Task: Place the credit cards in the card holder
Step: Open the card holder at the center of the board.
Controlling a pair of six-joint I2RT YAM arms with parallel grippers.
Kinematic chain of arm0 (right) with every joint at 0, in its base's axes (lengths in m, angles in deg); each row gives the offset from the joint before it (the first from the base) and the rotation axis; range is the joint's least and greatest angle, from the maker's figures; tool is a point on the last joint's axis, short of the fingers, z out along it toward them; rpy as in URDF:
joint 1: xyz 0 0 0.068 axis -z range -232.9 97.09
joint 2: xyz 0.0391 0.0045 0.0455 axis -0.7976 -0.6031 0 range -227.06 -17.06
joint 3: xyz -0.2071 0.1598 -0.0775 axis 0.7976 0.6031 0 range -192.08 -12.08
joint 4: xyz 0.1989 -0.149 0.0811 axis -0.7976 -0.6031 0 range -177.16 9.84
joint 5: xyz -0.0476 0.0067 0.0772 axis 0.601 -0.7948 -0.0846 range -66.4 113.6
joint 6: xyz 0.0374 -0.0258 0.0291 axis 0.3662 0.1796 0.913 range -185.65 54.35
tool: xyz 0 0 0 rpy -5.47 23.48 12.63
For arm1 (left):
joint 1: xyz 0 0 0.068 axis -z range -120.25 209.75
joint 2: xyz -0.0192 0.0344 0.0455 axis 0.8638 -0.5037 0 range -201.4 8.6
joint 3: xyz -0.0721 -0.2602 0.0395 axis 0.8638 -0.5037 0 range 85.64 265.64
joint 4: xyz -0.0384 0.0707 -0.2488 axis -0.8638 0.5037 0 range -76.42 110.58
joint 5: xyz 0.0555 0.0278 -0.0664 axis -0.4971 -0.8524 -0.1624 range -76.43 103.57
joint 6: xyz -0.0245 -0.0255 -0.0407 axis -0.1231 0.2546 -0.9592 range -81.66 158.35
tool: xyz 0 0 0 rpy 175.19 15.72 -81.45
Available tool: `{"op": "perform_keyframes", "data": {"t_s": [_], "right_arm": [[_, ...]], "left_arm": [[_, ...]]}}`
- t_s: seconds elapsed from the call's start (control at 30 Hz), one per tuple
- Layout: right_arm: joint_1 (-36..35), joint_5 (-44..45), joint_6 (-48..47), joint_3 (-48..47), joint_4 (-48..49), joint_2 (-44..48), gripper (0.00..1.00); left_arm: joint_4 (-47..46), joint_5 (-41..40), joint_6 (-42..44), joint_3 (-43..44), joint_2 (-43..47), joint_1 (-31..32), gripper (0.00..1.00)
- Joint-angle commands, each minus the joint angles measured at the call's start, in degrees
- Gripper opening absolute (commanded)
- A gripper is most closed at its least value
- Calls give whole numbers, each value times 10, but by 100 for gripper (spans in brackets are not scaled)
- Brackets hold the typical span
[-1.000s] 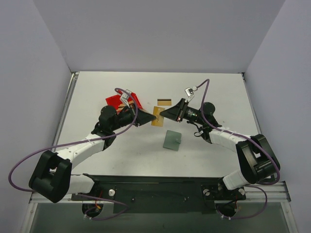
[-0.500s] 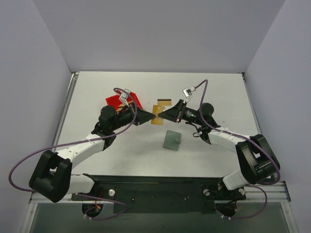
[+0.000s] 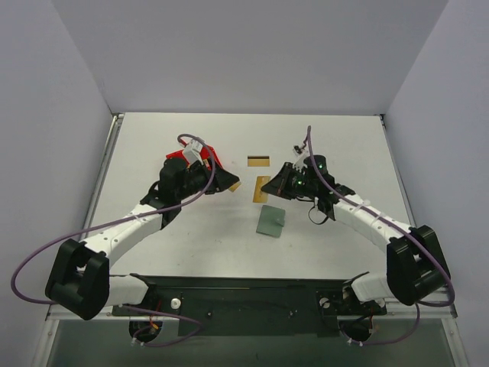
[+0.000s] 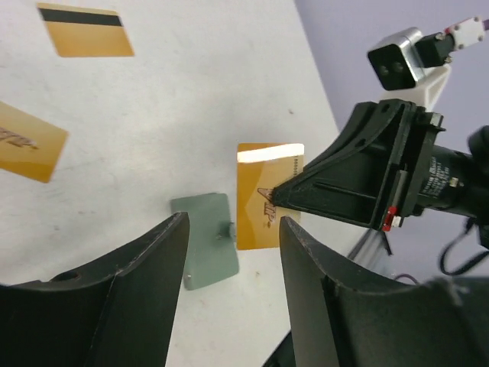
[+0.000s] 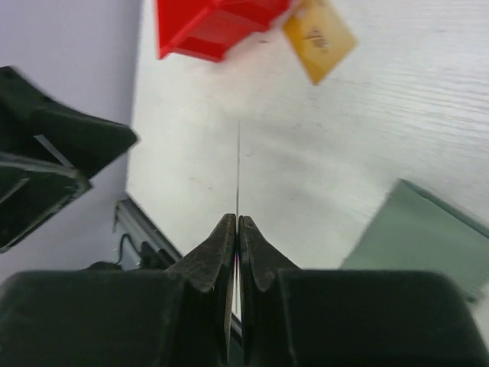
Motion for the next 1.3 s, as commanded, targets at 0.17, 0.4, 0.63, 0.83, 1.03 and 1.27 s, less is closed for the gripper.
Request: {"op": "perform_keyframes", "data": {"t_s": [0.17,0.4,0.63,0.83,1.03,1.27], "right_arm": [[-45,203,-72,-134,-367,-70,0],[-96,289,-87,-205,-478,-134,0],[-101,363,-93,-216,-532,-138,0],[-101,404,-99,-209,-552,-143,0],[-99,414,-98,-198,-552,-123,0],[-90,411,-82,-161,-529,-100,0]], "left_arm": [[163,-128,103,75,-36,19,59],[177,-144,116,90,-67,52,59],[178,-158,125,104,-87,75,58],[178,-158,129,114,-106,88,57],[172,-158,134,127,-127,101,56],[168,-153,141,144,-172,120,54]]}}
